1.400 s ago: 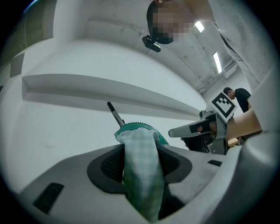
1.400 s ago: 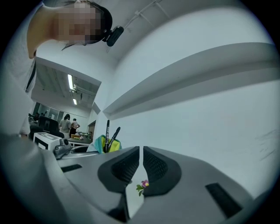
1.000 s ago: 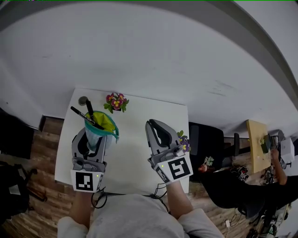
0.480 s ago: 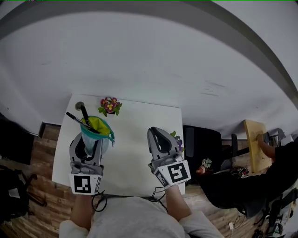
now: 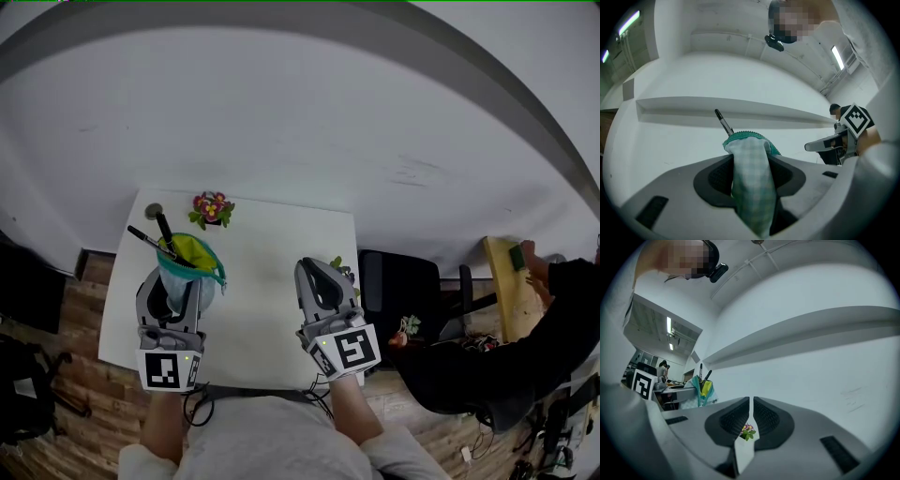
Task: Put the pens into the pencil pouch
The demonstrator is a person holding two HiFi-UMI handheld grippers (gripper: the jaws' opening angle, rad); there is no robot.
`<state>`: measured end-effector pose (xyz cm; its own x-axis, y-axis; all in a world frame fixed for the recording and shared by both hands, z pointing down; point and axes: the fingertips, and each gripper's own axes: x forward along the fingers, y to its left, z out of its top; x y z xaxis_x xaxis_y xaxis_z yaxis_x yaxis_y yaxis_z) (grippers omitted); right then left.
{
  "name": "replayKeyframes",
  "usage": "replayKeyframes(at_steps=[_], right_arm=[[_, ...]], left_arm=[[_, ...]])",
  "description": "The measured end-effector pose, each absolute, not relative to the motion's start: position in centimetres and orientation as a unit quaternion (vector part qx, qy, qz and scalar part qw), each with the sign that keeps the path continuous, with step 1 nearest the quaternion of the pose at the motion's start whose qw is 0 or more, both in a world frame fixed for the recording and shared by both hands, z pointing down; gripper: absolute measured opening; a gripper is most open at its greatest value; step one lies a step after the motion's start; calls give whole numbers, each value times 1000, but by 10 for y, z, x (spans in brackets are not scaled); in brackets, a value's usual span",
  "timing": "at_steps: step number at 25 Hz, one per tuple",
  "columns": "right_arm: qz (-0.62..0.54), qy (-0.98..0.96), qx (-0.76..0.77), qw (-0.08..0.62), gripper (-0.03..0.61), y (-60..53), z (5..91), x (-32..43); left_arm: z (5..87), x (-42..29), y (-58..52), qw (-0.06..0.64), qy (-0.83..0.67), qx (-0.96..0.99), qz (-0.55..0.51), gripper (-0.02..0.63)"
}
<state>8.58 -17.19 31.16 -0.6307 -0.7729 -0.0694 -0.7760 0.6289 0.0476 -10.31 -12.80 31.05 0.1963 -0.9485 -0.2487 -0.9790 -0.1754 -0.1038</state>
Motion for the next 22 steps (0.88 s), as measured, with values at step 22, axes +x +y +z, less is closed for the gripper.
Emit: replayKeyframes(at_steps=[22], right_arm=[[42, 911, -409, 41, 44, -148, 306, 108]], left_arm=[[300, -66, -99, 142, 634, -756, 74, 206]])
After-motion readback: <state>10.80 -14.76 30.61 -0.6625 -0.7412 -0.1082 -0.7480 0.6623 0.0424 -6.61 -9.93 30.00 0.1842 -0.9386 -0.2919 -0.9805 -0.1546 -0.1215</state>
